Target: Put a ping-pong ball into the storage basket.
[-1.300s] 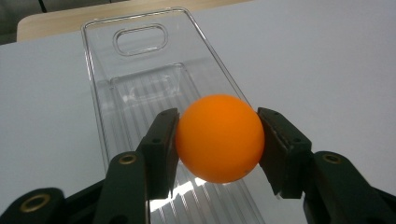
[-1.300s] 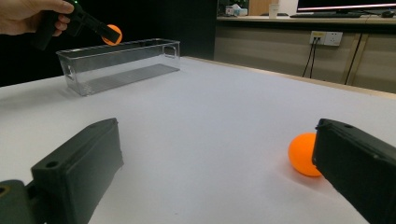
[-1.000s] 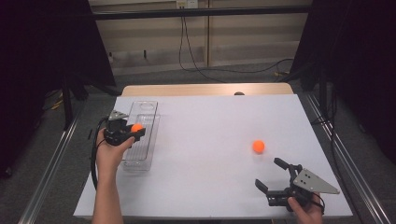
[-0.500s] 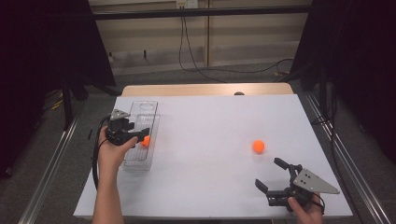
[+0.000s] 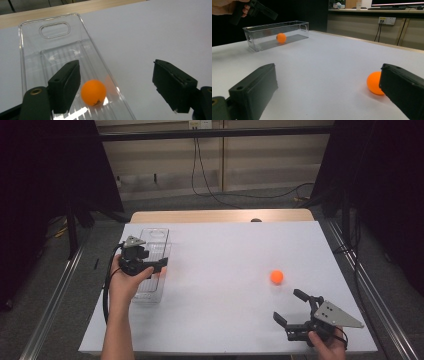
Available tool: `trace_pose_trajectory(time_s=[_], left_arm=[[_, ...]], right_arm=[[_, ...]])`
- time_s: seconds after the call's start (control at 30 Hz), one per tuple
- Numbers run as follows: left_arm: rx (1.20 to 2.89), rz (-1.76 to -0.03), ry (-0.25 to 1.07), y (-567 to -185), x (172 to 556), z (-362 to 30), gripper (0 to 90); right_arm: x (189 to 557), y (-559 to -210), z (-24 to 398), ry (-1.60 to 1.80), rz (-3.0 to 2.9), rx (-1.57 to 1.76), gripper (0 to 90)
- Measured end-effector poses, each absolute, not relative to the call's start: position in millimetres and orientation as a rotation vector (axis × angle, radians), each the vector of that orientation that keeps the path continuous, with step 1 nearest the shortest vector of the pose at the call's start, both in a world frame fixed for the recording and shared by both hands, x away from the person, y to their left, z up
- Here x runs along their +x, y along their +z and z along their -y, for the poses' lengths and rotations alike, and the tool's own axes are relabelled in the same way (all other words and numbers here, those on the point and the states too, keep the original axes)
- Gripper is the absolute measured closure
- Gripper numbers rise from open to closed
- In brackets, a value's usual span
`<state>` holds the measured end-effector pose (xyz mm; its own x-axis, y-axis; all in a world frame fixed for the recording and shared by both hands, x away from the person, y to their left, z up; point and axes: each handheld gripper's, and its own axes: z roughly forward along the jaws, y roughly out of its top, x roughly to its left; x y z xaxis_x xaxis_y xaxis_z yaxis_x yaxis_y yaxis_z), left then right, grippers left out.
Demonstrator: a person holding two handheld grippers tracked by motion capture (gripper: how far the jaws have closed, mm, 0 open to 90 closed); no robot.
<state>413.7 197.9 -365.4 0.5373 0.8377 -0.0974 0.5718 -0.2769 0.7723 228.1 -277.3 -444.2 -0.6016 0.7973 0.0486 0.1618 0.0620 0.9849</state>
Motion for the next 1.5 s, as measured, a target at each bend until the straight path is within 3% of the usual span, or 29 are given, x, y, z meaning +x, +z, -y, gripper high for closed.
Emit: trace_pose_trajectory(time_s=[0.5,1.5], left_arm=[[2.006,-1.071,0.373,-365,412,-174,16.7],[2.051,-0.981,0.292,-371,410,-140,14.7]], right_arm=[[228,-444,278,1.576,-1.821,0.957,1.1],[228,-444,278,1.576,-1.823,0.955,1.1]])
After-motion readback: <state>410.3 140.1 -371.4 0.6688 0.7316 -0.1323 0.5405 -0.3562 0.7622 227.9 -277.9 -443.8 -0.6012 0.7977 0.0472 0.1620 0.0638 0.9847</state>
